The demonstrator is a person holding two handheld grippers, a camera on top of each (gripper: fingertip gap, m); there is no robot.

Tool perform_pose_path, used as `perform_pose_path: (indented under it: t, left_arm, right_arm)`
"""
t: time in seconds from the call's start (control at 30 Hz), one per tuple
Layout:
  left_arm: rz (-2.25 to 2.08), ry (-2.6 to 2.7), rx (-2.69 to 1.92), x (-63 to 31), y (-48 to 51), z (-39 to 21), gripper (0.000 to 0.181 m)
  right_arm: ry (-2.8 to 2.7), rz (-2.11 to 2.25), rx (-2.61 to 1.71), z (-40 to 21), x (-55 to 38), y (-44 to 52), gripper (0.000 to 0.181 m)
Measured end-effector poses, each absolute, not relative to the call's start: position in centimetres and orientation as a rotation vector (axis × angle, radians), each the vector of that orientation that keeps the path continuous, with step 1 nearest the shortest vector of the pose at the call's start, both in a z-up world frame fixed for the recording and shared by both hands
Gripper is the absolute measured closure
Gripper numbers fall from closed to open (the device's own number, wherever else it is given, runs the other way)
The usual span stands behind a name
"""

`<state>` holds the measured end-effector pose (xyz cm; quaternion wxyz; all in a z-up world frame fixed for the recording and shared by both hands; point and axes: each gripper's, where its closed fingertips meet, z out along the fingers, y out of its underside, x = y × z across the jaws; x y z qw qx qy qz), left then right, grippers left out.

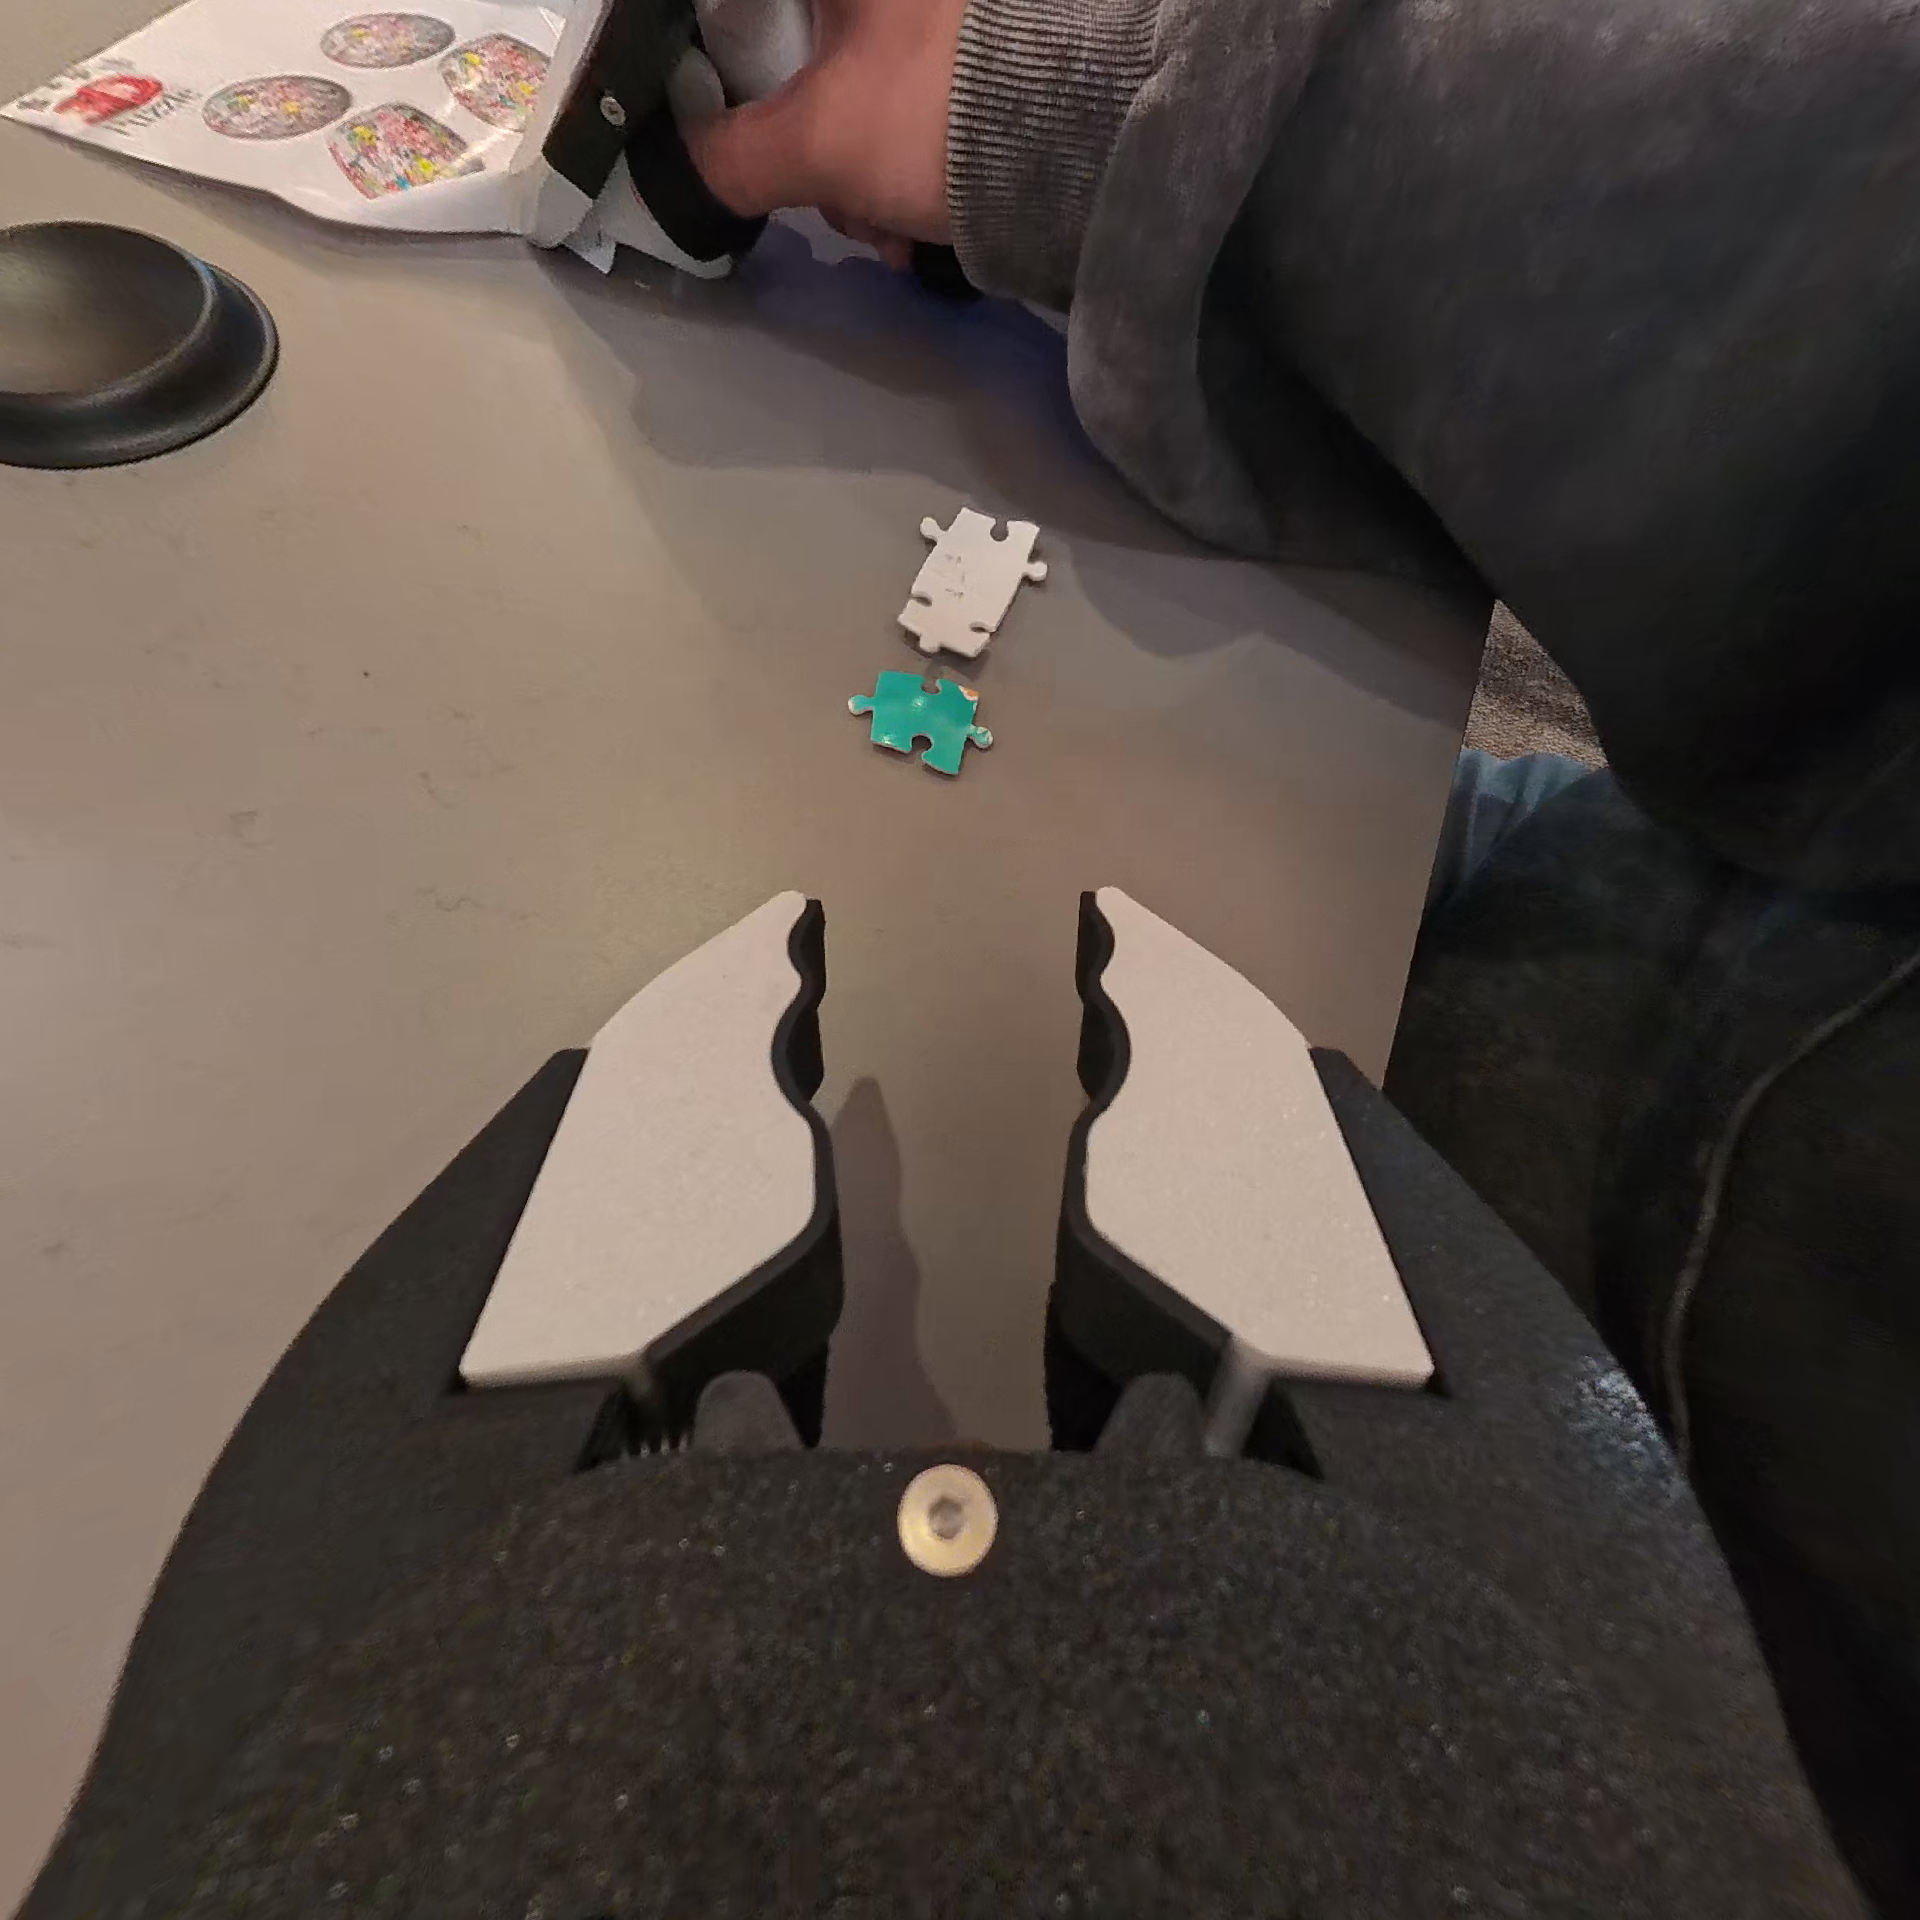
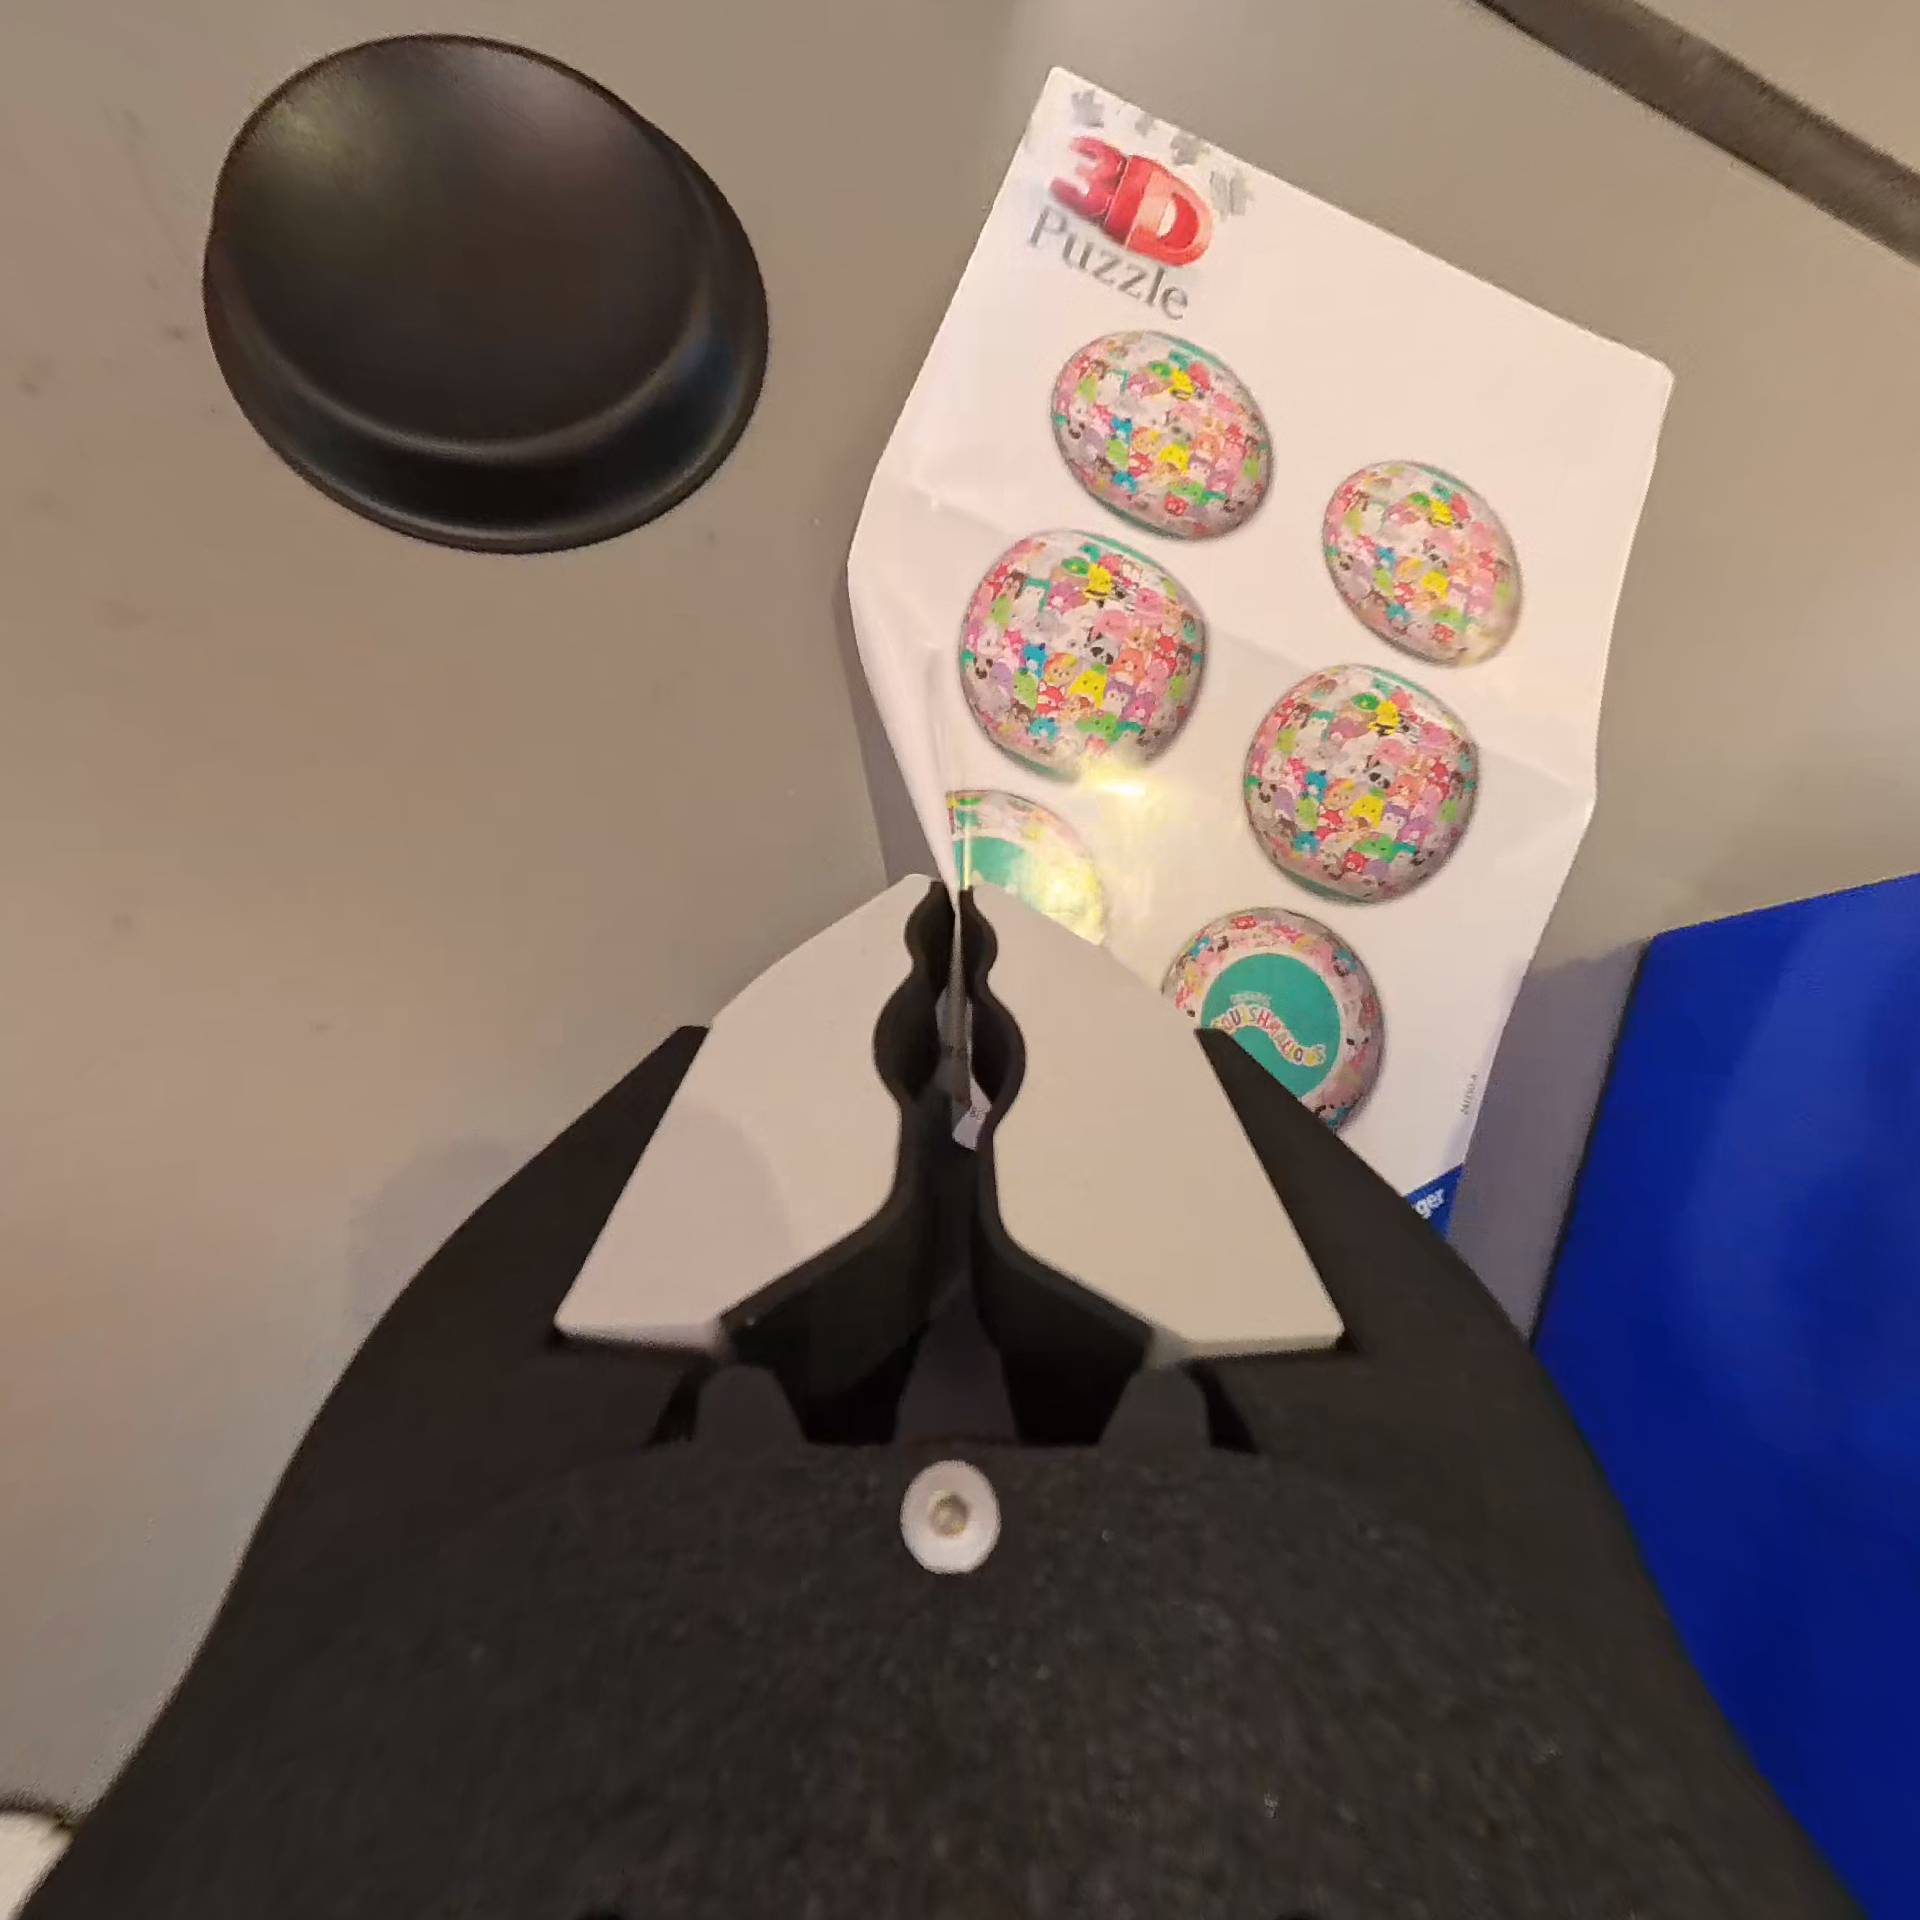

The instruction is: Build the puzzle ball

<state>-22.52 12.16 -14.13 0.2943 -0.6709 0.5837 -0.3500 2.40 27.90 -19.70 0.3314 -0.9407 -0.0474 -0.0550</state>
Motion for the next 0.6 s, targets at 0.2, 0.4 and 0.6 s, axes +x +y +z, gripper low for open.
perform_pose_path:
  t: [0.2, 0.4, 0.6]
  left_arm:
    - [-0.924, 1.546, -1.784, -22.6, 12.3, -14.0, 0.136]
    - [-0.935, 1.534, -1.799, -22.7, 12.6, -14.1, 0.136]
    - [-0.940, 1.539, -1.790, -22.7, 12.4, -14.0, 0.136]
  right_arm:
    - [-0.138, 0.037, -2.379, -13.5, 0.8, 28.4, 0.181]
    - [-0.137, 0.809, -1.870, 3.6, -6.4, 25.3, 0.181]
    - [-0.144, 1.330, -1.542, 9.6, -8.8, 20.7, 0.181]
